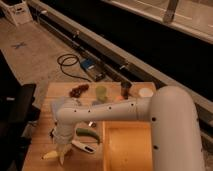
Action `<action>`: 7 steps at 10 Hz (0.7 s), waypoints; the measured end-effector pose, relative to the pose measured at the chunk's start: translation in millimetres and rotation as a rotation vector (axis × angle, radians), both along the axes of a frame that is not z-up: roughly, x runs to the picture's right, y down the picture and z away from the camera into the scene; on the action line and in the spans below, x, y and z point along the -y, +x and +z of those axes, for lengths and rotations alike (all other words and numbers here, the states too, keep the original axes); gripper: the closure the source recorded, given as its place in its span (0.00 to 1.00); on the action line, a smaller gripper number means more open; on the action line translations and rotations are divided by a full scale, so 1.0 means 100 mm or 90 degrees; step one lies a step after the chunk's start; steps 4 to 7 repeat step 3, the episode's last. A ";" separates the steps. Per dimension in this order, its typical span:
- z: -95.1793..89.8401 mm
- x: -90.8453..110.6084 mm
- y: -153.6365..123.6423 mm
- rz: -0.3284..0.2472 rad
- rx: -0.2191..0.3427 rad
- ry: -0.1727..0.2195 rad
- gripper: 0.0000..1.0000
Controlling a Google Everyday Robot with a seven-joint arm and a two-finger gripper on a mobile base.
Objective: Place banana in table surface
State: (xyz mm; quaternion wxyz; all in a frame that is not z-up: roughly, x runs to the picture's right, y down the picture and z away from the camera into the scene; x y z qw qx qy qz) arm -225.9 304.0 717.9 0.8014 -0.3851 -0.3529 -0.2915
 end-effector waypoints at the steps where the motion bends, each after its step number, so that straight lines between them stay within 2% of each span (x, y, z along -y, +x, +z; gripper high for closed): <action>1: 0.00 0.00 0.00 0.001 0.000 0.000 0.27; 7: 0.00 0.00 0.00 0.001 0.000 0.000 0.27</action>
